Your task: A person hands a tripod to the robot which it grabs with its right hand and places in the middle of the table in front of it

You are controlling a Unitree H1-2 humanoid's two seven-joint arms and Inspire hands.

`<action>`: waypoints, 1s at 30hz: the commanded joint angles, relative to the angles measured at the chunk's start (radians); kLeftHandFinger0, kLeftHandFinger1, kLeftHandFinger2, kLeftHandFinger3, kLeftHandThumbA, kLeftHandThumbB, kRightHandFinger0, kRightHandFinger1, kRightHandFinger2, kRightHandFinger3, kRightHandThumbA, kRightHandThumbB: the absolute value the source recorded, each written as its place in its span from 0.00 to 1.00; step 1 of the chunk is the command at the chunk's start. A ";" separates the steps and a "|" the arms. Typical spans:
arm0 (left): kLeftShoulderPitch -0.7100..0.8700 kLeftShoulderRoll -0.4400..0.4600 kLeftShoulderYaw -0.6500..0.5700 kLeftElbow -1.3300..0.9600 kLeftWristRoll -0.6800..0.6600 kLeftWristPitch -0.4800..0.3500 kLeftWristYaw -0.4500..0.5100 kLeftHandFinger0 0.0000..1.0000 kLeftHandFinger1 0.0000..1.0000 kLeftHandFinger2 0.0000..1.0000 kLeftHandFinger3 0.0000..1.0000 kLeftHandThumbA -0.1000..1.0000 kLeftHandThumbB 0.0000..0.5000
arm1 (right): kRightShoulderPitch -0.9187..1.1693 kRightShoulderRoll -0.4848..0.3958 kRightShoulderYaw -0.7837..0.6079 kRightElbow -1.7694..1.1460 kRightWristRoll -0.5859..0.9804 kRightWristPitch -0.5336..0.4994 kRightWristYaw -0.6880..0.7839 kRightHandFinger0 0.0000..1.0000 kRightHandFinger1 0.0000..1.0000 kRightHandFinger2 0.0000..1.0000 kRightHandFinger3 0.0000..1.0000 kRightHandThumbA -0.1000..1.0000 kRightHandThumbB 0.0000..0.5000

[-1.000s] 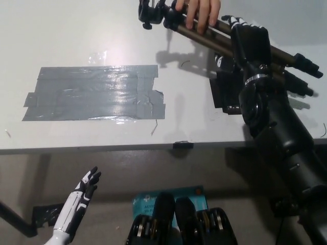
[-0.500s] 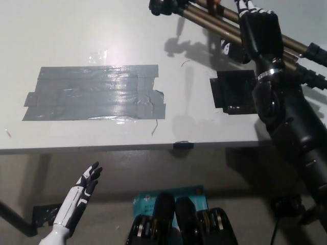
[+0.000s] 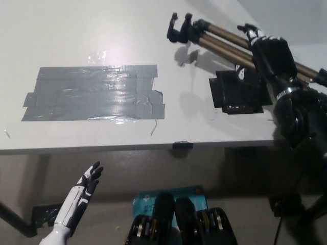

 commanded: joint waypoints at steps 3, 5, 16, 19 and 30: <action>-0.026 0.016 -0.007 -0.006 0.000 -0.043 -0.016 1.00 1.00 1.00 1.00 1.00 0.58 | -0.015 -0.011 0.009 -0.003 0.051 -0.099 -0.013 0.00 0.55 0.95 0.93 0.00 0.37; -0.028 0.015 -0.008 -0.002 0.002 -0.048 -0.015 1.00 1.00 1.00 1.00 1.00 0.57 | -0.003 -0.006 0.019 0.016 0.046 -0.123 -0.039 0.02 0.56 0.95 0.95 0.00 0.39; -0.040 0.016 -0.010 -0.005 -0.001 -0.049 -0.019 1.00 1.00 1.00 1.00 1.00 0.54 | 0.024 0.001 0.077 -0.060 0.126 0.008 0.405 1.00 1.00 1.00 1.00 0.76 1.00; -0.042 0.019 -0.011 -0.005 0.004 -0.049 -0.020 1.00 1.00 1.00 1.00 1.00 0.54 | 0.039 -0.004 0.063 -0.135 0.192 0.051 0.521 1.00 1.00 1.00 1.00 0.81 1.00; -0.043 0.020 -0.018 -0.001 0.009 -0.056 -0.024 1.00 1.00 1.00 1.00 1.00 0.52 | 0.026 -0.077 -0.064 -0.525 0.460 0.181 0.704 1.00 1.00 1.00 1.00 0.82 1.00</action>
